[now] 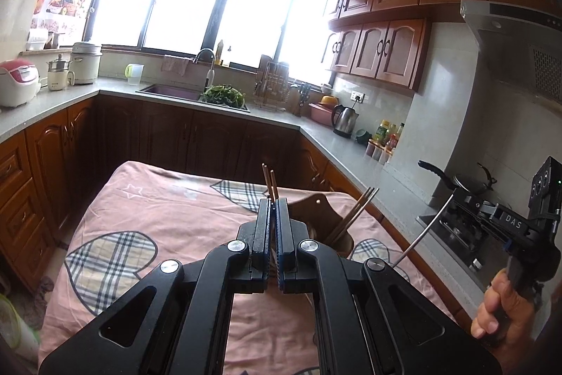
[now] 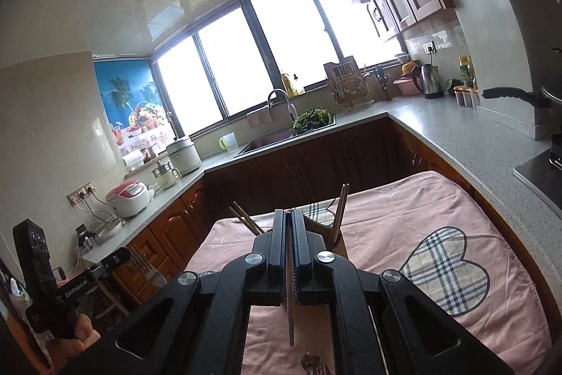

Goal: Organize utensils
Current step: 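Lift both held chopsticks and carry them over the wooden holder, then lower both chopsticks into the holder slots and open both grippers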

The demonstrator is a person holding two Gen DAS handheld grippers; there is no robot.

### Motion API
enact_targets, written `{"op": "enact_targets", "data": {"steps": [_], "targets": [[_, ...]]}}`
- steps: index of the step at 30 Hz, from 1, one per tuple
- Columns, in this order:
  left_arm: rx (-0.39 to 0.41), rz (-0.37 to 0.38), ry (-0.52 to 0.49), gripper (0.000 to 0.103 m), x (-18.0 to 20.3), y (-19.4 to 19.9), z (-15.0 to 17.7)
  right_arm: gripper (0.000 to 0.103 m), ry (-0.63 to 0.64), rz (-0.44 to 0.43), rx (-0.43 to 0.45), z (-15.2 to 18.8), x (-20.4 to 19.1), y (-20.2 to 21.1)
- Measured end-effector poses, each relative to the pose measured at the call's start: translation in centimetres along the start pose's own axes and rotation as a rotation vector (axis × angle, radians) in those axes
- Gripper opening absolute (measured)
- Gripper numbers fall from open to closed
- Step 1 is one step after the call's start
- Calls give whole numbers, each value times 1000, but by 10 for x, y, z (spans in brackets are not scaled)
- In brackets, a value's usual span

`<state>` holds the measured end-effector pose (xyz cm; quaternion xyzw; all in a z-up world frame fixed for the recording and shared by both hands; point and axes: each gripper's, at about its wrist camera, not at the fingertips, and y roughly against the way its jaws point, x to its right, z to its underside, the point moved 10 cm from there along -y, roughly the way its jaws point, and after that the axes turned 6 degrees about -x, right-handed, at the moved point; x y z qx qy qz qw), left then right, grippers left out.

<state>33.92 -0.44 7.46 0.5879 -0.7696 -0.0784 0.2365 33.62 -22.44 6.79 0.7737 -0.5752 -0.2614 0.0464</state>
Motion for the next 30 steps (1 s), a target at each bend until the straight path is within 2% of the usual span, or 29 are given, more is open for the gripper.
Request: {"op": "enact_targets", "data": {"steps": [9,17,23,30], "targets": [[39,-10,21,1,-10,-43,-42,3,17,40,81,-52,10,-21],[55,-43,24,1,-16,-86,-65,3,14,65,103,-69,23,-48],[25,-70,-16,1,-11,-124,-55,3,13,81,76,-63,32,-74],[-55,-86,-42,1,-5,-166,-23,3,10,88,12,-35,39,-104]]}}
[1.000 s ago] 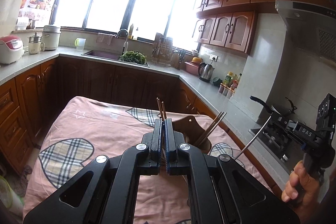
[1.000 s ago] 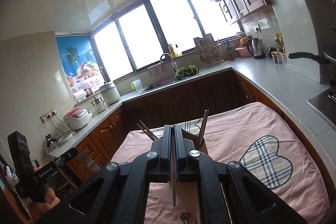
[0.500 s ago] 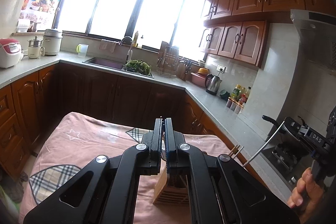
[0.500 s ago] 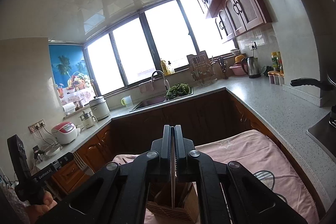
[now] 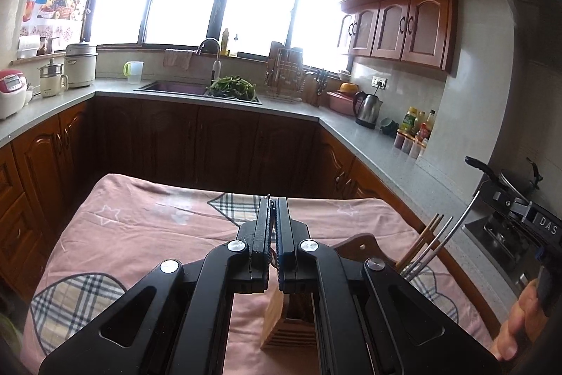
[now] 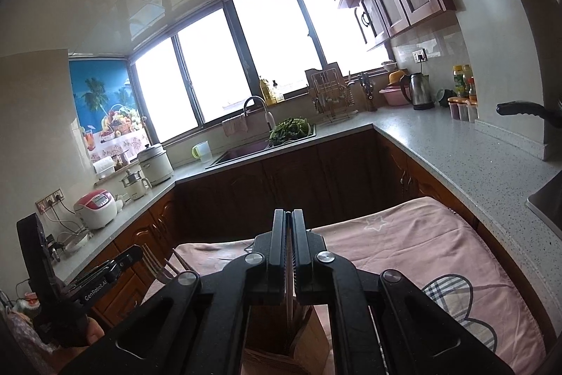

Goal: Organize utensils
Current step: 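Lower both chopsticks into the holder slots and open both grippers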

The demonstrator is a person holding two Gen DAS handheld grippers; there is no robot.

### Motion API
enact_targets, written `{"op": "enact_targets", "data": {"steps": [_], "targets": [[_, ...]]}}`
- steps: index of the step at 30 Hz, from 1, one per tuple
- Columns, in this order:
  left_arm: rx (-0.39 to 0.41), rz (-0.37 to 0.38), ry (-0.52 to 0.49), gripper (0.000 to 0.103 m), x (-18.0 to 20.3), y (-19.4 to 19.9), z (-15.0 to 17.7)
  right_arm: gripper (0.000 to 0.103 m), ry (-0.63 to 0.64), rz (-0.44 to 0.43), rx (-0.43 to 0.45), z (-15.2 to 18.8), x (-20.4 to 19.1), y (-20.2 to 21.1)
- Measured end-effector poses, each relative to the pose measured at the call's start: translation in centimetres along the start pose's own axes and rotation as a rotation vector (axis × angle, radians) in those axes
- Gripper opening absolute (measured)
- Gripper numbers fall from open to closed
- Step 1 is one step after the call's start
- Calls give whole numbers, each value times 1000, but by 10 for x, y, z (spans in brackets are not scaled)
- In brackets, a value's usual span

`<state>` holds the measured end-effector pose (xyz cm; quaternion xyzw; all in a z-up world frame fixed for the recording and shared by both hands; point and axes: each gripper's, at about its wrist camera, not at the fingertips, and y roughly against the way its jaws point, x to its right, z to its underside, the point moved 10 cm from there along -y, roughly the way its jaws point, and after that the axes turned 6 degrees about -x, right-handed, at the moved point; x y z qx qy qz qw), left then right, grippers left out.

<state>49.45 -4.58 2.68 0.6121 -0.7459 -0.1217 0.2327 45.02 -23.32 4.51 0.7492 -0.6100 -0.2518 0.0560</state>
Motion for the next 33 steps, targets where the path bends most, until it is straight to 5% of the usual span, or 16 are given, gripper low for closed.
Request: {"op": "enact_targets", "data": {"steps": [11,33], "targets": [[-81,3,-63,2,20,-33,32,3,-5,0,-93,33,6,-29],[-119,51,-57,3,25,-37,42,4,-36,11,-94,36,16,-30]]}}
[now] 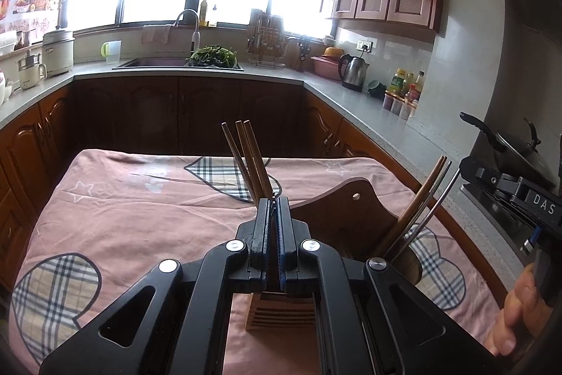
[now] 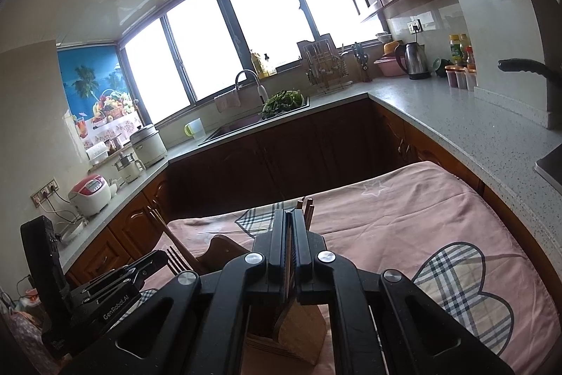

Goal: Organize utensils

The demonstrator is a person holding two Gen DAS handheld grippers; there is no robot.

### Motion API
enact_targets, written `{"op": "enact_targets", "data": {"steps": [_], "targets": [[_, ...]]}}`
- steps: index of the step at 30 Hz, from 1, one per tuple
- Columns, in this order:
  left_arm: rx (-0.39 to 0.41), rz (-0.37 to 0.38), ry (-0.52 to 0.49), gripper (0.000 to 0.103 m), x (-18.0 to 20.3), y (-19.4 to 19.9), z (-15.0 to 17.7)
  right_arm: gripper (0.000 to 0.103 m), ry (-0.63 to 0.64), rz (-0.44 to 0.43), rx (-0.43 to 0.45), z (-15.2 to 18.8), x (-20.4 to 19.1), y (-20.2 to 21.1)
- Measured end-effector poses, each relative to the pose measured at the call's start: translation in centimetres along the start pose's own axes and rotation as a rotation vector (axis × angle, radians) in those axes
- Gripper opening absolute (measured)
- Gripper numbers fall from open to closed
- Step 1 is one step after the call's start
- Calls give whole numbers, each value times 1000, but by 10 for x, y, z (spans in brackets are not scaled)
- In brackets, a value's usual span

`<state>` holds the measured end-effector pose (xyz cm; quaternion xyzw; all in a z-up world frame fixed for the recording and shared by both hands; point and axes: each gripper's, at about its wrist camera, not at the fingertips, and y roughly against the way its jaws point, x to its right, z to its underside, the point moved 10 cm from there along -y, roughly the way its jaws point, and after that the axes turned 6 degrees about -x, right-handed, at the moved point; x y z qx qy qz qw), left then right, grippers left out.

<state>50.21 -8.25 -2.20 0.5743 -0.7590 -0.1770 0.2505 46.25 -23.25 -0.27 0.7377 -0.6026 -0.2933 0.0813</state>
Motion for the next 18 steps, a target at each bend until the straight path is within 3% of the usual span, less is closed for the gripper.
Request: {"op": "enact_targets", "data": {"steps": [6,9,11,13,14,15,16,17,18], "targets": [[1,5,9,5,-1,3,1,8,-8,-8,-1,0,-1,0],[2,6,13,12,-2,5,0,15,-15,-16,4,0,-1,1],[7,2,19,25,-3,8,0,29,-22,-20,8,-1,0,3],[14,-4,30,50,-5,12,0,45,-28,-24,18,-2,0,7],[21,-6,34,57,-6,15,0,47,-28,-21,23,-2,0,9],[24,-7,38,60,-7,18,0,55,-30,-22,28,-2,0,11],[25,-8,43,70,-8,21,1,71,-36,-29,32,-2,0,12],[26,-12,50,82,-10,24,2,78,-41,-33,39,-2,1,14],[32,-17,58,86,-12,27,4,88,-42,-36,48,-2,1,17]]}}
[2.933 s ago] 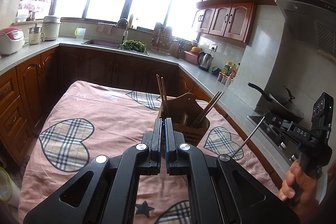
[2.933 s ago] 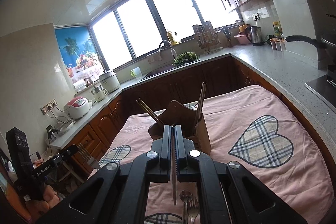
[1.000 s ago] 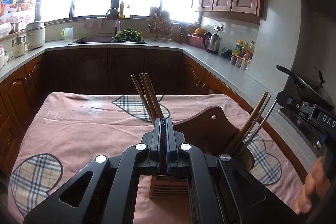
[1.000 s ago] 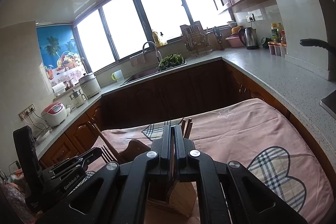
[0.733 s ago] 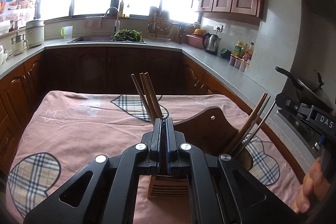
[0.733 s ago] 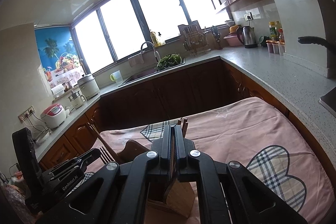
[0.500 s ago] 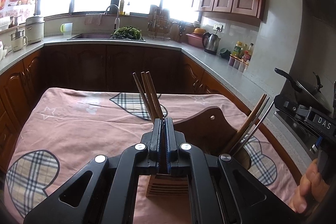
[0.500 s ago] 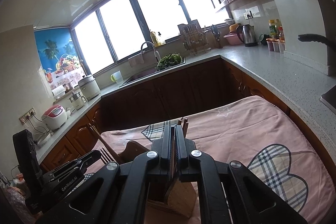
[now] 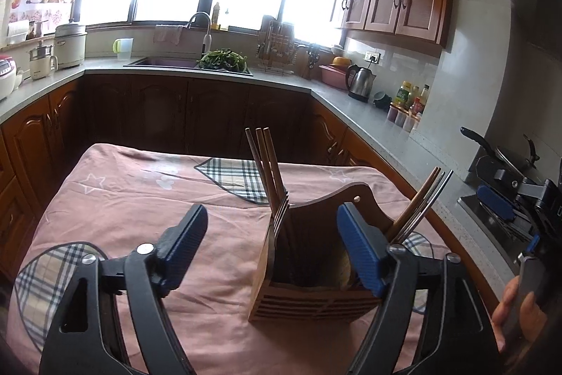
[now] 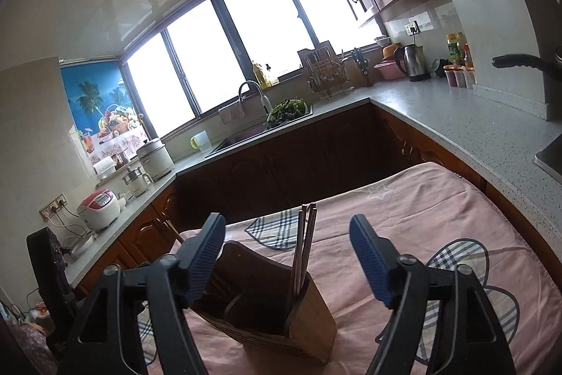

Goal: Organize utensils

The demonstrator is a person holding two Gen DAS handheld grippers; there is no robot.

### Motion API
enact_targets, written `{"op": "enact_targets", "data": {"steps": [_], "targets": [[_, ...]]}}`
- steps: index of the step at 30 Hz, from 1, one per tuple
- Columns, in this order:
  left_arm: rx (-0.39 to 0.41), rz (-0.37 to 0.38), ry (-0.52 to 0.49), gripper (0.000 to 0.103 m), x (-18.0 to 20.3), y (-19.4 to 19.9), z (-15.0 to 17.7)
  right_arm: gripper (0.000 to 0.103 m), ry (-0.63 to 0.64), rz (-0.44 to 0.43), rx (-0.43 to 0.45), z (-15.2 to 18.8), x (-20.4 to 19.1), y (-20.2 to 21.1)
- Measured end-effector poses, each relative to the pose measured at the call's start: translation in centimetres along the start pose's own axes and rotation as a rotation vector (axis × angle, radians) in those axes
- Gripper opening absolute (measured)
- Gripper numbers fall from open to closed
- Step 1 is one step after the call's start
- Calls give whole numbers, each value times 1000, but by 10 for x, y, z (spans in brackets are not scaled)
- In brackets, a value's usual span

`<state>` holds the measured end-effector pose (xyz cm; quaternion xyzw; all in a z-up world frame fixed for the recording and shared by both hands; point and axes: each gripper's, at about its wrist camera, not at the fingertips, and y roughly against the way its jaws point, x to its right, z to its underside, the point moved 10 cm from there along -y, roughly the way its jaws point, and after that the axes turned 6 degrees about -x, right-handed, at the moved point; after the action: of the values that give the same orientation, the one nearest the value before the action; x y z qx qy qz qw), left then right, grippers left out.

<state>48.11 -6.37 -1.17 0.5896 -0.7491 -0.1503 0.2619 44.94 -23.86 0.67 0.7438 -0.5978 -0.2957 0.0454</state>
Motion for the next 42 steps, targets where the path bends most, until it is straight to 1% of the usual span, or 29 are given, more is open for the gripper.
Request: {"op": "enact_targets", "data": {"steps": [1,2,4,5,12,18,23,28,34,39,42], "targets": [[6,-4,7,90,-2,4,1,93,0,1,7,0,0,2],[8,-6,14,93,-5,7,3,94,-2,0,10,1,1,5],[2,-10,31,97,-10,11,8,101,-12,-15,3,5,0,7],[0,-10,41,98,-12,13,10,102,-19,-24,2,7,-1,8],[-17,-16,77,100,-22,29,23,102,-21,-50,-11,19,-9,19],[-11,-17,88,101,-22,48,28,102,-14,-62,-16,25,-17,32],[-26,1,123,101,-24,65,37,102,-2,-84,-31,33,-26,43],[-22,13,136,101,-20,87,50,102,31,-79,-21,40,-34,61],[-13,24,112,101,-11,117,65,102,74,-65,-1,52,-40,86],[3,41,105,103,-3,142,74,102,105,-69,-11,65,-48,106],[11,22,86,103,-2,156,81,102,122,-61,-6,71,-51,121]]}}
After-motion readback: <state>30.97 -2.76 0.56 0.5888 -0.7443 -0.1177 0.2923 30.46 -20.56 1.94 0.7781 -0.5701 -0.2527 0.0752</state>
